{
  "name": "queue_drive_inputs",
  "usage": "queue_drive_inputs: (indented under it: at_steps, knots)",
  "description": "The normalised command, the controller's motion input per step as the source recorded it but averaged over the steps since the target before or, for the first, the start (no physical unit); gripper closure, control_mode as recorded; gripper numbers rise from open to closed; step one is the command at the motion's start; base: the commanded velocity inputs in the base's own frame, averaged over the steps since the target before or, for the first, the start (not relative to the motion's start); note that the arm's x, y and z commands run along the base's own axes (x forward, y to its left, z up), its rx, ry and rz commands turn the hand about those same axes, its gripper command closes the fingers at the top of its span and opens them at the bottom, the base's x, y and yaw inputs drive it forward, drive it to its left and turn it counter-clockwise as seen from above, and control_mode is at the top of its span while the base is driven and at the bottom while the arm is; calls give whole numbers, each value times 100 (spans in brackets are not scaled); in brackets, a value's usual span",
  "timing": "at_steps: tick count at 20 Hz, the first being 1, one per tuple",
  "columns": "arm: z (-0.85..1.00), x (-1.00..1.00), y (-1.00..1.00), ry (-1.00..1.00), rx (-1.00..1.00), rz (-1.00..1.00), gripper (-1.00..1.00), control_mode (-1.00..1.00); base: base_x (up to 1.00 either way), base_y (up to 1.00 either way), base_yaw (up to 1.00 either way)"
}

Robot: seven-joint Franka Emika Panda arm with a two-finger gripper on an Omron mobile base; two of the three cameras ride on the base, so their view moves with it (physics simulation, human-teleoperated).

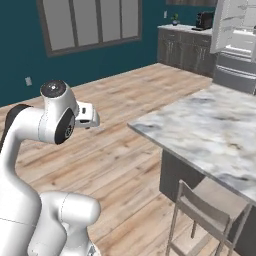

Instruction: Take the cupcake and cake from the fridge and place them on the empty tray on the dining counter.

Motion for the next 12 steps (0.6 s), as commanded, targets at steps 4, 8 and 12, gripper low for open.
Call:
queue_drive_inputs:
  at_steps: [4, 8, 12]
  knots:
    - [0, 0, 0, 0, 0, 0, -100, 100, 82, 100, -14]
    - [0, 0, 0, 0, 0, 0, -100, 100, 84, 100, -30]
    - [0, 0, 0, 0, 0, 0, -100, 100, 90, 100, -43]
